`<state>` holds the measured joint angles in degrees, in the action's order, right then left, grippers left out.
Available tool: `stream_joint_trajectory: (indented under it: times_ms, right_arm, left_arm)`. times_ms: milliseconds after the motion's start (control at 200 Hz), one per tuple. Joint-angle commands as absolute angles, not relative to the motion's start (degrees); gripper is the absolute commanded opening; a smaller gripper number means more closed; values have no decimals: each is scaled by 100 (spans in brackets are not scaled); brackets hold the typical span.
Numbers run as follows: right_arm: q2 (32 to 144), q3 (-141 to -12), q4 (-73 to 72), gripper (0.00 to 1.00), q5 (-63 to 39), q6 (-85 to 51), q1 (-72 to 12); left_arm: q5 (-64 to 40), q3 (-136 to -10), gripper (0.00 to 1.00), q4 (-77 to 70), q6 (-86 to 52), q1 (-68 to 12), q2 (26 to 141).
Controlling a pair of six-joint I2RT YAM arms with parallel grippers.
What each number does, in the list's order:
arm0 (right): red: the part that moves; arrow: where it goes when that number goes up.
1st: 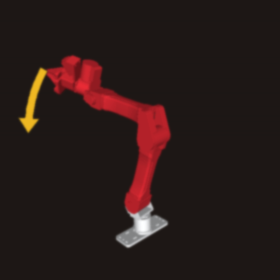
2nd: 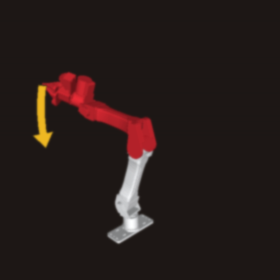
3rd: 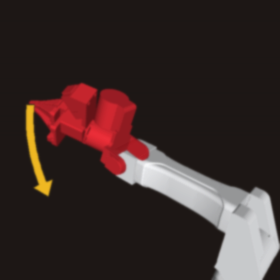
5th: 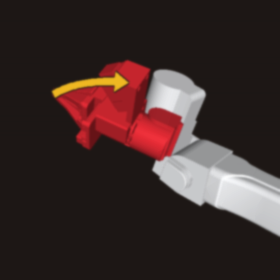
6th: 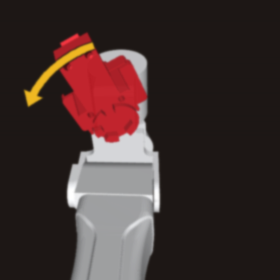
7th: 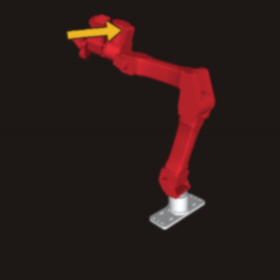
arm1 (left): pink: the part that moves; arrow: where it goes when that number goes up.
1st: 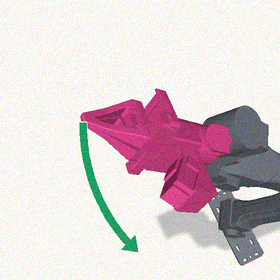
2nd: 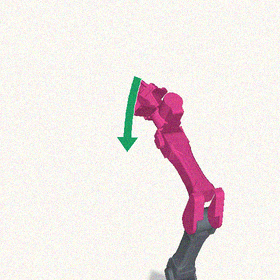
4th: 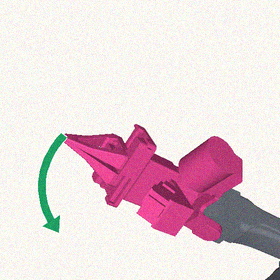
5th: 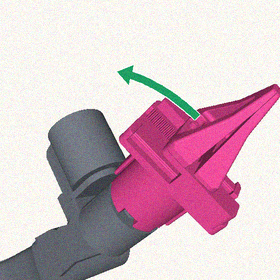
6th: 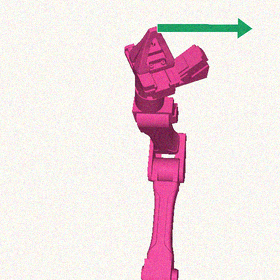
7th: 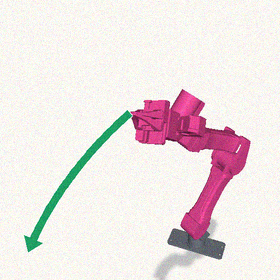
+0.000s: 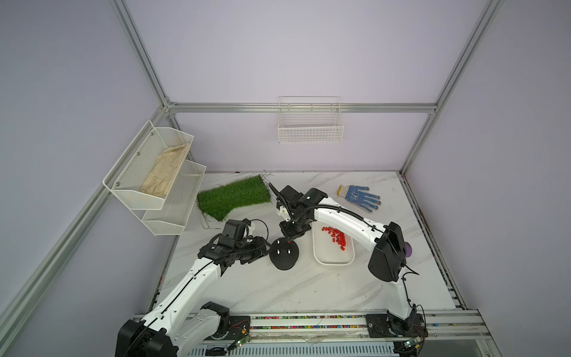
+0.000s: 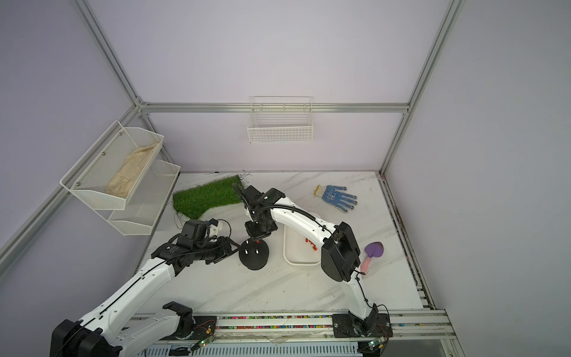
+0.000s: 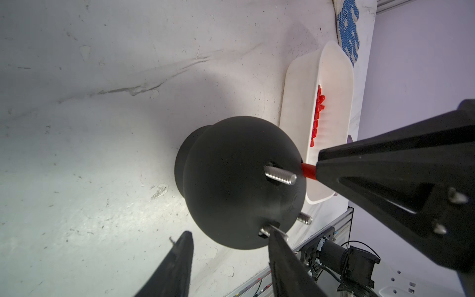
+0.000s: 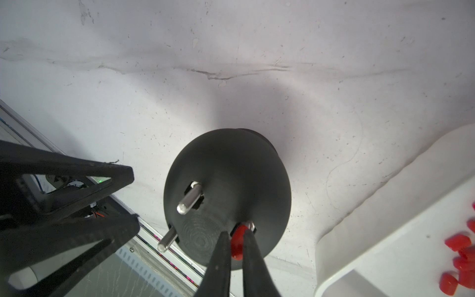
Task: Cover the protruding screws with screw protection sleeves
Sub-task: Attach the screw protection sleeve to the screw.
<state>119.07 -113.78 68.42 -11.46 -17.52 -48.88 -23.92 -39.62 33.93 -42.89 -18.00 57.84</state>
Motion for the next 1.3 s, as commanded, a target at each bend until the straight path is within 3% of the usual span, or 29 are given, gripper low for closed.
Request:
stream_joint_trajectory:
  times_ms: [0,880,1075,1295]
  right_arm:
    - [11764,-11192,6711,14,-1134,-1758,-4931]
    - [11185,-10269,6109,14,-1079,-1916,-4936]
    - [11147,-10354,6044,24,-1020,-1907,-4931]
    - [11128,-10566,5995,27,-970,-1916,-4933]
  left_arm:
    - [-2461,-3856,49,3270,-4342,-1761,5676]
    - [-2496,-3884,49,3268,-4412,-1767,5621]
    - [-2479,-3911,49,3270,-4421,-1776,5633]
    - [-2487,-3923,49,3270,-4425,-1775,5625]
